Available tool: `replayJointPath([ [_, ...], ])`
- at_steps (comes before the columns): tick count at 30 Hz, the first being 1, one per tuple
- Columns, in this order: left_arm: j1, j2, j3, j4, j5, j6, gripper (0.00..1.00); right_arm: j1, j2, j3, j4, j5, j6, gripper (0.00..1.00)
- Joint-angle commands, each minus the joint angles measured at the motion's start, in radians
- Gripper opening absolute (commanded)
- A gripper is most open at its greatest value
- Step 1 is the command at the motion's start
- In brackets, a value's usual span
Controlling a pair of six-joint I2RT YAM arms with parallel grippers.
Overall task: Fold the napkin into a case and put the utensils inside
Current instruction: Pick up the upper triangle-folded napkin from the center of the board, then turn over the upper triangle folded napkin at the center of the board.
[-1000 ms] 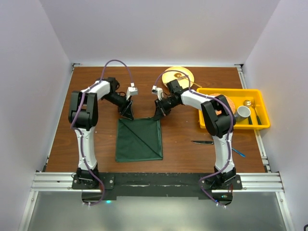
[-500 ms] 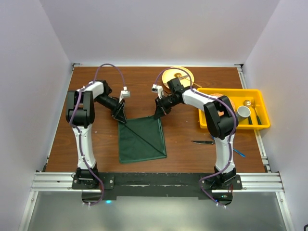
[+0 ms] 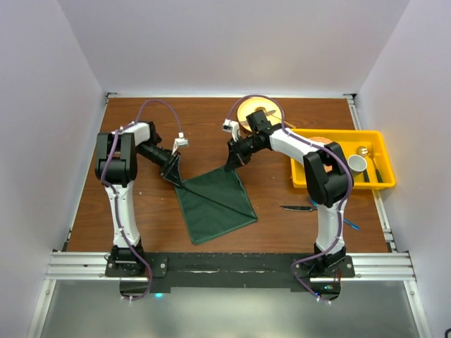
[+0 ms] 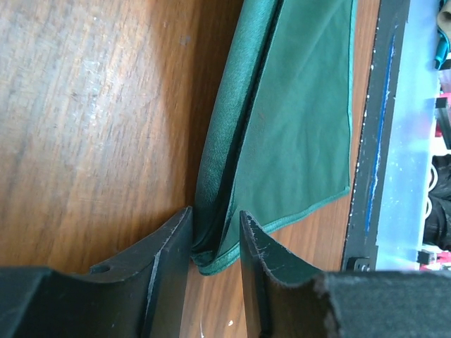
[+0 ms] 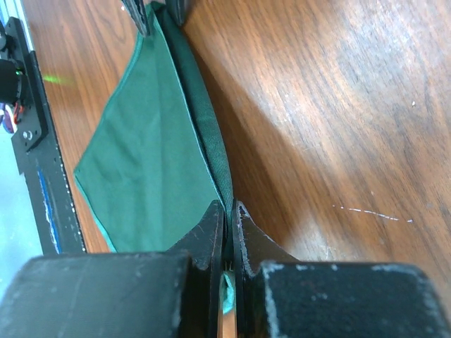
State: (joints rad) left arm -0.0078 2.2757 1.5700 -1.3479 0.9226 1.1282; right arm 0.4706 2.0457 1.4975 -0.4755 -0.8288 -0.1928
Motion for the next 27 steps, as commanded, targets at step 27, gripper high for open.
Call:
replayJointPath([
  [27, 0.008, -0.355, 0.002, 0.334, -0.151, -0.264, 0.0, -0.058, -0.148, 0.161, -0.035, 0.106, -0.097, 0.0],
])
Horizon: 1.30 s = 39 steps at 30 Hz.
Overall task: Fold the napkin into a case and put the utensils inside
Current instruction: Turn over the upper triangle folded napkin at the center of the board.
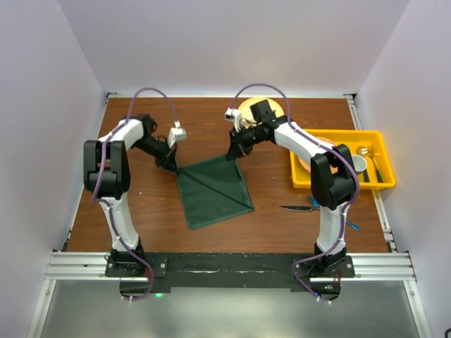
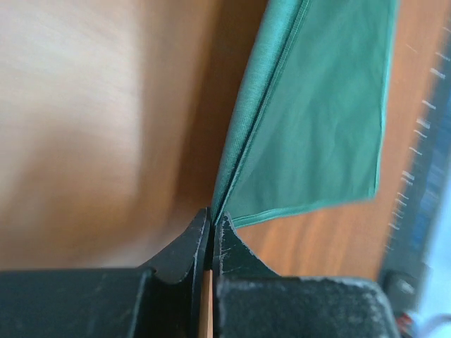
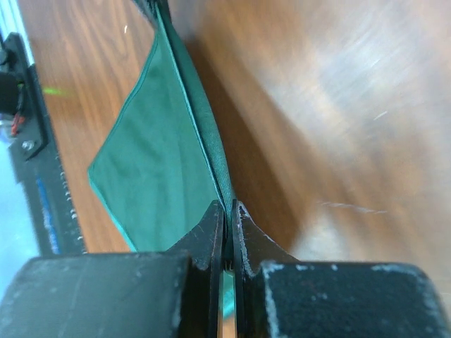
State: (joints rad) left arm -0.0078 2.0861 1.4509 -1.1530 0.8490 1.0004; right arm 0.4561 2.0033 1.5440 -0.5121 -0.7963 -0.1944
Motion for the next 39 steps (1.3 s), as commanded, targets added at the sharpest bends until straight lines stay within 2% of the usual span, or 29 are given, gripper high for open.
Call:
replayJointPath([
  [1, 0.008, -0.185, 0.17, 0.154, -0.096, -0.149, 0.0, -0.045, -0.107, 0.131, 0.004, 0.106, -0.112, 0.0],
  [4, 0.008, -0.273, 0.247, 0.217, -0.163, -0.184, 0.0, -0.056, -0.13, 0.179, 0.076, 0.176, -0.166, 0.0],
  [7, 0.008, -0.354, 0.241, 0.434, -0.26, -0.241, 0.0, -0.062, -0.15, 0.186, 0.229, 0.235, -0.23, 0.0],
  [9, 0.008, -0.398, 0.217, 0.519, -0.304, -0.249, 0.0, -0.063, -0.152, 0.182, 0.358, 0.264, -0.283, 0.0],
  [12, 0.008, -0.513, 0.081, 0.691, -0.332, -0.241, 0.0, -0.065, -0.161, 0.16, 0.483, 0.272, -0.381, 0.0],
  [14, 0.008, -0.557, -0.001, 0.723, -0.332, -0.198, 0.0, -0.062, -0.193, 0.073, 0.585, 0.26, -0.436, 0.0],
  [15, 0.008, -0.593, -0.089, 0.739, -0.327, -0.184, 0.0, -0.06, -0.202, 0.033, 0.613, 0.253, -0.448, 0.0],
  [18, -0.009, -0.647, -0.286, 0.792, -0.332, -0.117, 0.0, -0.037, -0.238, -0.167, 0.688, 0.235, -0.551, 0.0],
  [19, -0.015, -0.655, -0.334, 0.8, -0.335, -0.109, 0.0, -0.016, -0.26, -0.282, 0.711, 0.233, -0.633, 0.0],
  [22, -0.058, -0.685, -0.51, 0.786, -0.359, -0.056, 0.0, 0.032, -0.302, -0.488, 0.741, 0.235, -0.768, 0.0],
  [26, -0.113, -0.741, -0.713, 0.78, -0.386, -0.005, 0.0, 0.087, -0.383, -0.639, 0.689, 0.233, -0.872, 0.0],
  [29, -0.136, -0.767, -0.768, 0.739, -0.39, 0.032, 0.0, 0.136, -0.419, -0.732, 0.652, 0.235, -0.951, 0.0],
  [34, -0.179, -0.827, -0.84, 0.671, -0.415, 0.09, 0.0, 0.226, -0.471, -0.797, 0.538, 0.276, -1.028, 0.0],
  [39, -0.224, -0.891, -0.923, 0.716, -0.485, 0.116, 0.0, 0.289, -0.495, -0.867, 0.54, 0.353, -1.073, 0.0],
])
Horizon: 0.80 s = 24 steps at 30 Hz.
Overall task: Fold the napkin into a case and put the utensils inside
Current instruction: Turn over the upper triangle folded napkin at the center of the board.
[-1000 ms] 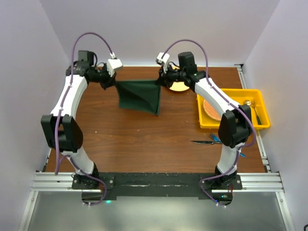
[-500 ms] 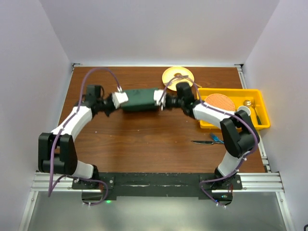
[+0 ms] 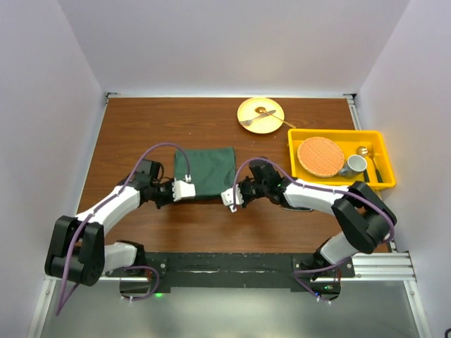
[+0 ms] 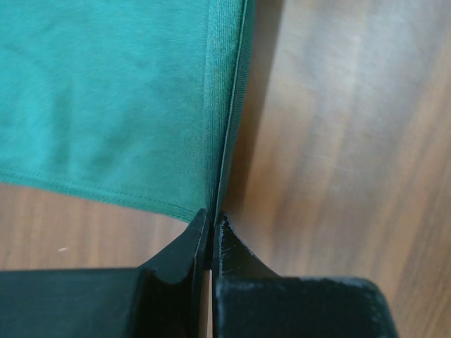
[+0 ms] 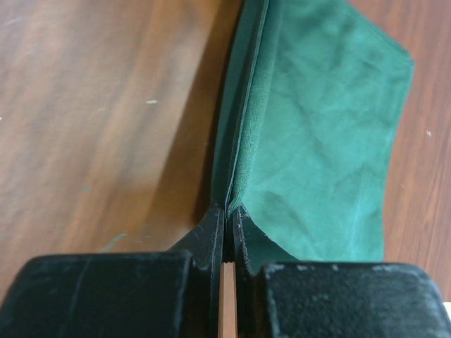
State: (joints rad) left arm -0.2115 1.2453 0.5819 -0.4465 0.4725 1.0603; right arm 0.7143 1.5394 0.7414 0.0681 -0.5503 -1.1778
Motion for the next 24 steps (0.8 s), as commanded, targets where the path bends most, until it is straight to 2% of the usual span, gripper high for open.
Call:
replayJointPath([
  [1, -0.034, -0.059, -0.068, 0.034, -0.127, 0.034, 0.0, 0.055, -0.039, -0.08, -0.022, 0.146, -0.095, 0.0],
  [5, -0.049, -0.167, -0.206, 0.198, -0.175, -0.005, 0.0, 0.108, -0.064, -0.203, 0.174, 0.242, -0.114, 0.0],
  [9, -0.081, -0.329, -0.349, 0.32, -0.227, 0.053, 0.0, 0.137, -0.082, -0.334, 0.379, 0.28, -0.167, 0.0],
  [12, -0.103, -0.438, -0.441, 0.345, -0.251, 0.131, 0.0, 0.16, -0.088, -0.404, 0.499, 0.296, -0.222, 0.0],
  [19, -0.138, -0.622, -0.567, 0.316, -0.253, 0.305, 0.02, 0.214, -0.009, -0.421, 0.613, 0.36, -0.286, 0.0],
  [23, -0.14, -0.658, -0.562, 0.25, -0.235, 0.333, 0.13, 0.241, 0.013, -0.425, 0.613, 0.366, -0.324, 0.0],
  [24, -0.14, -0.656, -0.554, 0.237, -0.223, 0.337, 0.26, 0.25, 0.016, -0.431, 0.613, 0.368, -0.339, 0.0],
])
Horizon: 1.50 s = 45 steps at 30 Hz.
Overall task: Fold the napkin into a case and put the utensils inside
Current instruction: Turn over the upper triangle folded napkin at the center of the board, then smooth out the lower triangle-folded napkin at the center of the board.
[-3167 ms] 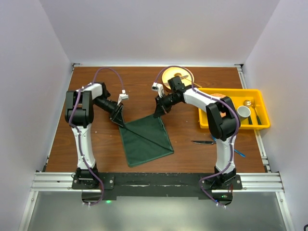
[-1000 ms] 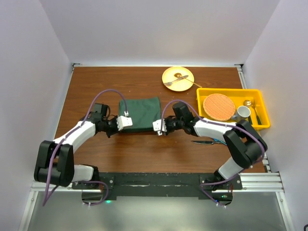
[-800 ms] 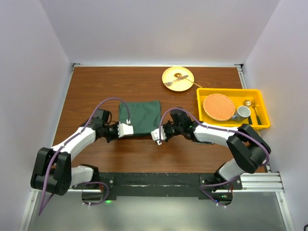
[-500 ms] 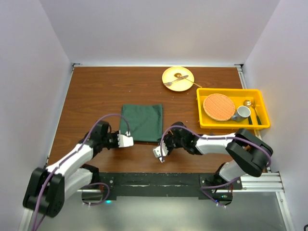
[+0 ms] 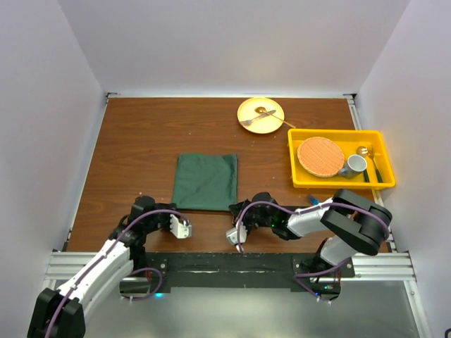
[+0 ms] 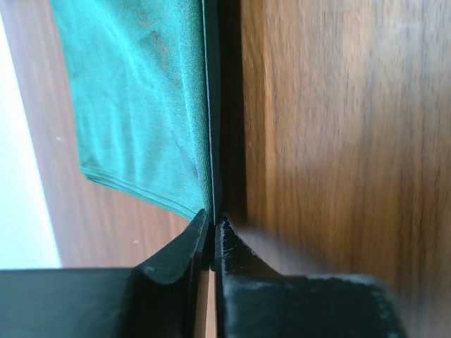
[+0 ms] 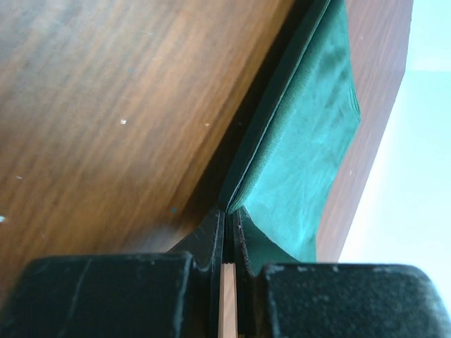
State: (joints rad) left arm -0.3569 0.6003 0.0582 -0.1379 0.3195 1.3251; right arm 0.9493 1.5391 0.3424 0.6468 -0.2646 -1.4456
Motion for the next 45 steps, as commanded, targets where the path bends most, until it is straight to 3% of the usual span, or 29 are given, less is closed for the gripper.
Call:
replayJointPath([
  [1, 0.006, -0.01, -0.014, -0.089, -0.062, 0.082, 0.31, 0.022, 0.015, -0.036, 0.034, 0.082, -0.078, 0.03],
  [2, 0.006, -0.01, -0.003, -0.132, -0.054, 0.085, 0.36, 0.026, 0.015, -0.036, 0.028, 0.082, -0.084, 0.14],
  [4, 0.006, -0.014, 0.029, -0.178, -0.017, 0.094, 0.48, 0.035, 0.0, -0.036, -0.001, 0.08, -0.102, 0.26],
  [5, 0.006, -0.023, 0.038, -0.227, -0.005, 0.098, 0.53, 0.037, -0.01, -0.034, -0.015, 0.073, -0.108, 0.37],
  [7, 0.006, -0.045, 0.063, -0.268, 0.024, 0.106, 0.57, 0.04, -0.051, -0.026, -0.077, 0.062, -0.125, 0.52],
  [8, 0.006, -0.051, 0.072, -0.313, 0.03, 0.111, 0.59, 0.045, -0.066, -0.026, -0.119, 0.05, -0.133, 0.66],
  [10, 0.006, -0.072, 0.1, -0.392, 0.044, 0.131, 0.59, 0.046, -0.132, -0.026, -0.166, 0.036, -0.14, 0.8],
  [16, 0.006, -0.103, 0.237, -0.574, 0.058, 0.074, 0.56, 0.051, -0.345, 0.05, -0.522, -0.028, -0.064, 0.93],
  [19, 0.007, 0.01, 0.362, -0.583, 0.07, -0.1, 0.42, 0.049, -0.43, 0.153, -0.705, -0.047, 0.117, 0.92],
  [20, 0.007, 0.059, 0.4, -0.586, 0.099, -0.151, 0.38, 0.048, -0.432, 0.211, -0.734, -0.029, 0.269, 0.89],
  [23, 0.012, 0.261, 0.55, -0.6, 0.214, -0.343, 0.33, -0.019, -0.383, 0.355, -0.789, 0.004, 0.556, 0.74],
  [25, 0.016, 0.376, 0.604, -0.539, 0.254, -0.473, 0.29, -0.093, -0.288, 0.438, -0.823, -0.063, 0.699, 0.58],
  [26, 0.018, 0.404, 0.611, -0.505, 0.263, -0.513, 0.23, -0.157, -0.243, 0.522, -0.857, -0.08, 0.838, 0.54],
  [30, 0.019, 0.498, 0.591, -0.356, 0.231, -0.635, 0.16, -0.253, -0.021, 0.697, -0.952, -0.211, 1.105, 0.47],
  [34, 0.021, 0.596, 0.589, -0.373, 0.194, -0.569, 0.07, -0.259, 0.068, 0.747, -0.94, -0.269, 1.281, 0.41],
  [45, 0.01, 0.681, 0.482, -0.378, 0.041, -0.435, 0.02, -0.259, 0.262, 0.681, -0.888, -0.32, 1.487, 0.41],
])
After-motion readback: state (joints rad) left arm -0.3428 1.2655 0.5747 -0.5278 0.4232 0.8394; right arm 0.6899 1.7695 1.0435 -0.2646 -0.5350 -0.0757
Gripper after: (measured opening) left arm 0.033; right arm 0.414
